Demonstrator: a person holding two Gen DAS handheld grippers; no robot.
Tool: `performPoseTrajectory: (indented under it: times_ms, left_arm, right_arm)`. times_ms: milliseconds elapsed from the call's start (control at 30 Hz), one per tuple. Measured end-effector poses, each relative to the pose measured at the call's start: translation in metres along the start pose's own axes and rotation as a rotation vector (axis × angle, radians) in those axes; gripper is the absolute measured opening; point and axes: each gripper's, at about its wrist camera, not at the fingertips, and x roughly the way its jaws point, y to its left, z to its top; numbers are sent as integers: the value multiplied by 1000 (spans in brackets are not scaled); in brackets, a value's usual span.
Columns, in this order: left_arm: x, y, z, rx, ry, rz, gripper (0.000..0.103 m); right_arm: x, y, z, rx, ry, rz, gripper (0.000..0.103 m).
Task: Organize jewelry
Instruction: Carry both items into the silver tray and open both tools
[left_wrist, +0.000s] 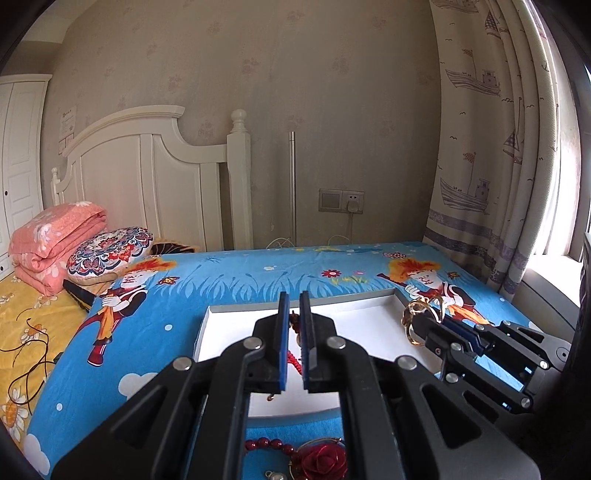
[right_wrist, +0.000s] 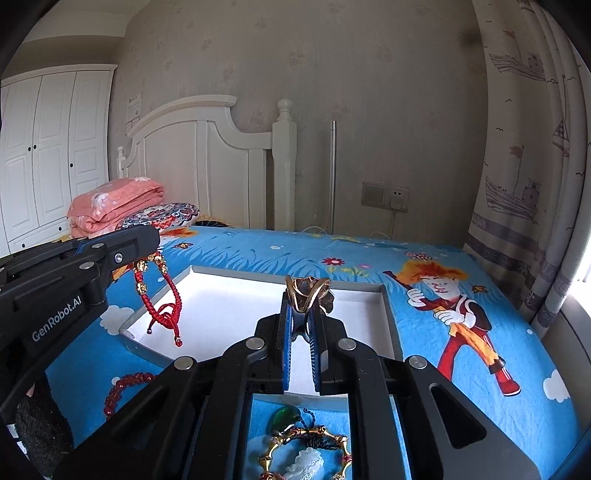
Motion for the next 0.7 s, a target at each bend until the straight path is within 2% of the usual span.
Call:
performPoseTrajectory:
  times_ms: [233,433,567,700]
  left_arm:
    - [50,14,6,-24,72,30,5]
    - [99,25,3,-52,167,63,5]
    - [127,31,-4,-72,234,85,5]
    - [145,32,-14,-69,300,92,5]
  right_arm:
    - [33,-5,12,-37,20,-29,11]
    - [66,-12,18,-56,56,-63,11]
    - [90,-25,23,-9,114,-54,11]
    - [109,-27,21,-13,164,-61,11]
